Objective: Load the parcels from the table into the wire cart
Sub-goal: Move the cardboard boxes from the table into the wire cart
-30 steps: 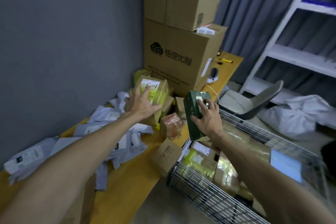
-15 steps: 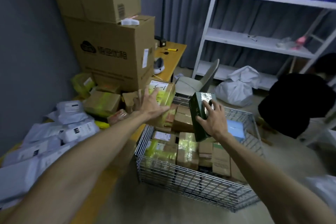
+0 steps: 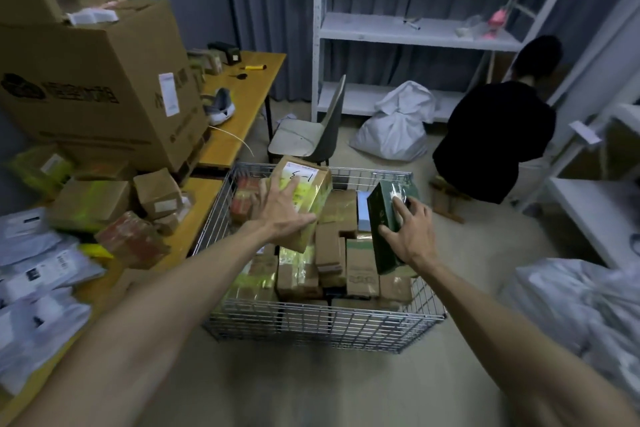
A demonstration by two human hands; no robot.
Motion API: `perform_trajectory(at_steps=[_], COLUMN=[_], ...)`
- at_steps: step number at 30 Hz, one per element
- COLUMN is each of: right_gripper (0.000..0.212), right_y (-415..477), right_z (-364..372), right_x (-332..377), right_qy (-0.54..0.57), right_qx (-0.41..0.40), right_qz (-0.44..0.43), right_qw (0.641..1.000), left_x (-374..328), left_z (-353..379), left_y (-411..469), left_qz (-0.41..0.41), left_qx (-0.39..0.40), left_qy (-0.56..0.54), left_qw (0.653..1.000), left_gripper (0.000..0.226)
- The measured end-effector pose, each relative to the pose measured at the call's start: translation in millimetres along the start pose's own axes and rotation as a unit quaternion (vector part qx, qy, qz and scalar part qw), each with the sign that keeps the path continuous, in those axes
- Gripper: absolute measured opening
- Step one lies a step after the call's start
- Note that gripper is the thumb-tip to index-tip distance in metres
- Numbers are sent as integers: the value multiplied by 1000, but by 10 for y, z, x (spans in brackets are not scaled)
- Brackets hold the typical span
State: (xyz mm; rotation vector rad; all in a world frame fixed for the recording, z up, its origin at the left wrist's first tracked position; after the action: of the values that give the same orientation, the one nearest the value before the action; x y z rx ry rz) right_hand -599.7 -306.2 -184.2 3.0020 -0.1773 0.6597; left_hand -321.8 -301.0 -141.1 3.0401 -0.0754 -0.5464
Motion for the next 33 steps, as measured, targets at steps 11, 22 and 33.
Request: perform_trajectory(at_steps=[11,22,33], right_gripper=[73,77,82], right_y=[526,1072,811], right_z=[322,1040,2561], right_x=[-356,-745,-1410], right_qy=[-26,-117,-185], right_qx=[37,116,298], right_qz=[34,46,-93], right_qw=[998,985,932], left_x=[60,620,1198], left_z=[844,1840,3368], left_y=[690,1312,972], left_qz=[16,149,211], left_qx=[87,201,335], left_qy=[-15,20,48], left_qw=[996,968,917], left_gripper=[98,109,116])
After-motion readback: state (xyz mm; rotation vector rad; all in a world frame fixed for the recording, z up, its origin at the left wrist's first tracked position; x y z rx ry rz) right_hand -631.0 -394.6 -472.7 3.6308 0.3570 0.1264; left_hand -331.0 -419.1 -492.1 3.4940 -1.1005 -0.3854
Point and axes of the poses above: each hand's wrist, its own y-axis towards the middle knuckle, its own z-axis out of the palm, x = y × z, the point moved 4 cm from there along y, towards the middle knuckle, and after that the axes turned 6 degrees about z, right-handed, at the moved point
